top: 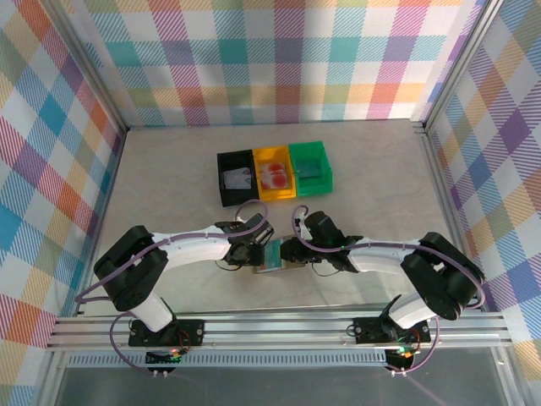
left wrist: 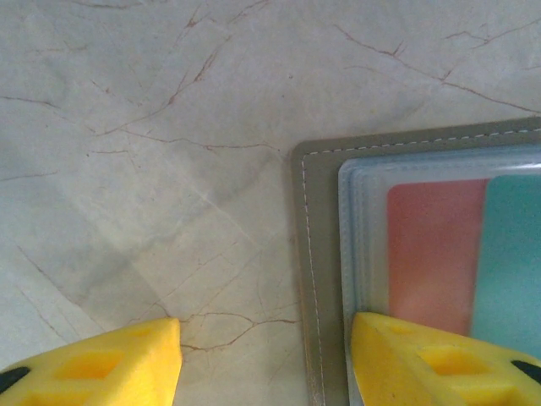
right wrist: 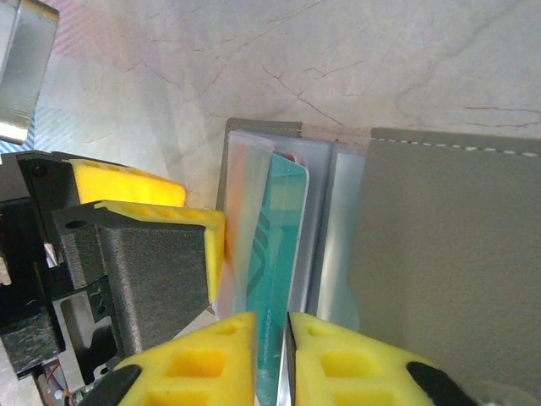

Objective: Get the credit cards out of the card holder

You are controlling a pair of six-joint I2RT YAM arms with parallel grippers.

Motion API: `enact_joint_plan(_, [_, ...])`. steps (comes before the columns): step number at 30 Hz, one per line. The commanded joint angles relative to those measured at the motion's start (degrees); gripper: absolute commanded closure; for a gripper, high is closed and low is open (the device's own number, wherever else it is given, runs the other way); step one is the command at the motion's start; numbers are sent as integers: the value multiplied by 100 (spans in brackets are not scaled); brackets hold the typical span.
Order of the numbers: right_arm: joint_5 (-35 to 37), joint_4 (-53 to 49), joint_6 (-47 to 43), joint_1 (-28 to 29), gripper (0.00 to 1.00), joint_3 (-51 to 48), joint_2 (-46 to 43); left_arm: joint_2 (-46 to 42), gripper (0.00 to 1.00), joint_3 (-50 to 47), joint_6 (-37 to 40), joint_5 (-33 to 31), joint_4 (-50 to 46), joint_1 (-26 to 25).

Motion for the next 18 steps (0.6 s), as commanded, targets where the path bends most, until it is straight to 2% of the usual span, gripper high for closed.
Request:
enact_joint_plan(1, [-103,231,29,27,80,-81,60,876,44,-396,84,656,892,-6])
enact_joint_plan(3, [-134,245,27,30,74,-71,105,909,44,-400,75,677,926,-14])
enact_joint_plan(5, [-184,319,55,33,73,-62,171,927,44,-407,62,693,960,-14])
enact_joint_plan(18, [-282,838,84,126,71,-105,414,1159,44,-399,-63,790,1302,-80])
